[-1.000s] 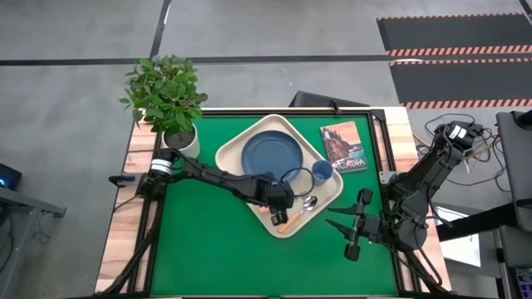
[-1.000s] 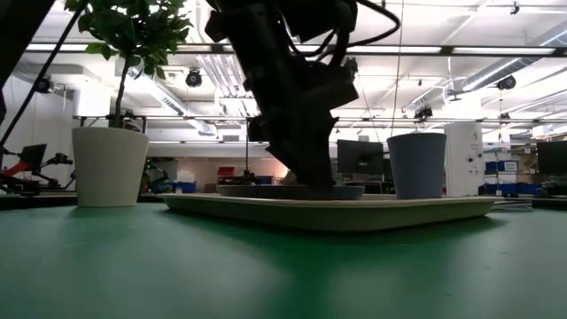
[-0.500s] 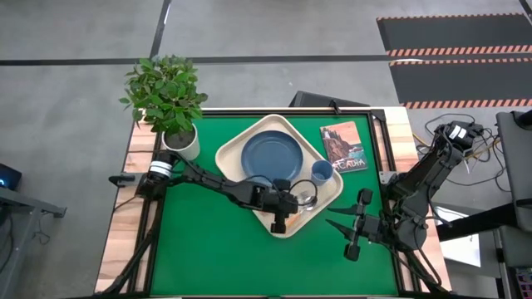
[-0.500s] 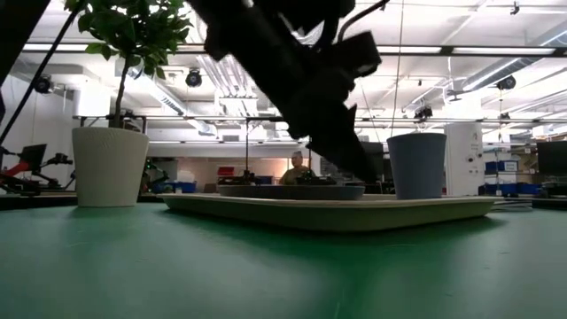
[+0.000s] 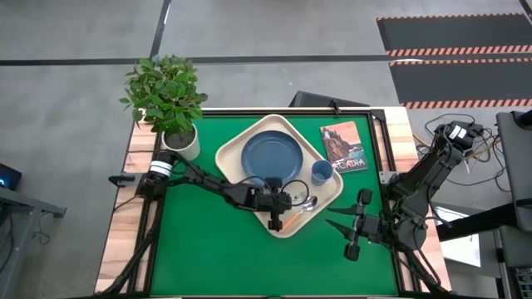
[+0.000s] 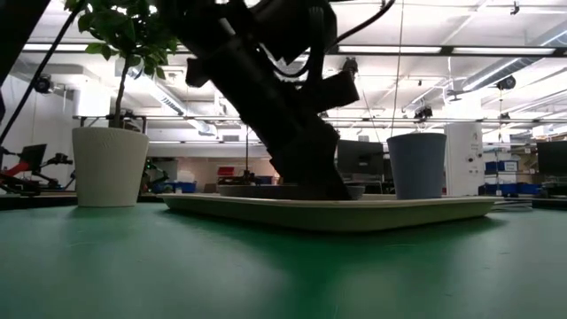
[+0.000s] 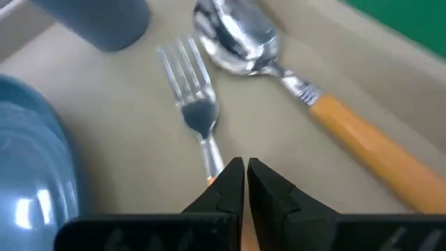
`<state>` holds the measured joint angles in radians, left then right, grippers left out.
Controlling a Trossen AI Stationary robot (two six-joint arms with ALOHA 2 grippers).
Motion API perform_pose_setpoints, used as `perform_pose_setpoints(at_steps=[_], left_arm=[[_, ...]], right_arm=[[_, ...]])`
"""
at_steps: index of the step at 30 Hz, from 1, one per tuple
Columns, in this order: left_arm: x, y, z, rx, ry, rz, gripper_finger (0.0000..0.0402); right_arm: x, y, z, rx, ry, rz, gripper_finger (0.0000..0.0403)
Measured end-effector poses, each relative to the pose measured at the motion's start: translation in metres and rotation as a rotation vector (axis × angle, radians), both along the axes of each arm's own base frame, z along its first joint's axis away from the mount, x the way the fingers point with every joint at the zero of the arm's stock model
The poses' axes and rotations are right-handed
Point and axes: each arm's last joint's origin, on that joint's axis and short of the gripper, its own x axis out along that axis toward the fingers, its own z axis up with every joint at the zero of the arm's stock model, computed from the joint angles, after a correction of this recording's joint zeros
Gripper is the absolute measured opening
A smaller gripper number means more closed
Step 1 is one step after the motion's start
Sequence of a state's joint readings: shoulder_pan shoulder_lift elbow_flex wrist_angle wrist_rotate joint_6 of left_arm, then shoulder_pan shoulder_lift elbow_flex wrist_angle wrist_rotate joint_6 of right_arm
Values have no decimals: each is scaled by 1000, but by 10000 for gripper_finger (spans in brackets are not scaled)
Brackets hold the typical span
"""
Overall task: Pick and place plate/cup/fork/spoon on tray
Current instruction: Put the fork on the white serving tray to the left side of the blue plate
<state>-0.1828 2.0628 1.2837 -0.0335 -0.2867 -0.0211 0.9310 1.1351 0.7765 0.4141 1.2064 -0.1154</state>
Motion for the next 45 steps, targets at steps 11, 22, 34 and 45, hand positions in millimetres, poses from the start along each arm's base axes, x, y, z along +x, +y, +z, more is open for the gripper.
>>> perform_pose_setpoints(at_steps=[11,22,34,45], left_arm=[[-3,8,-7,-4,-117,170,1],[-4,-2,17,9,-202,164,1],[-59,-18,71,75,-145,48,1],[-108,-11,47,29,-279,42,1]], right_arm=[[0,0,0,0,0,0,114],[0,0,-2,20,5,-1,114],[4,-6,-13,136,21,-36,53],[42,-21,-27,178,97,-12,9]])
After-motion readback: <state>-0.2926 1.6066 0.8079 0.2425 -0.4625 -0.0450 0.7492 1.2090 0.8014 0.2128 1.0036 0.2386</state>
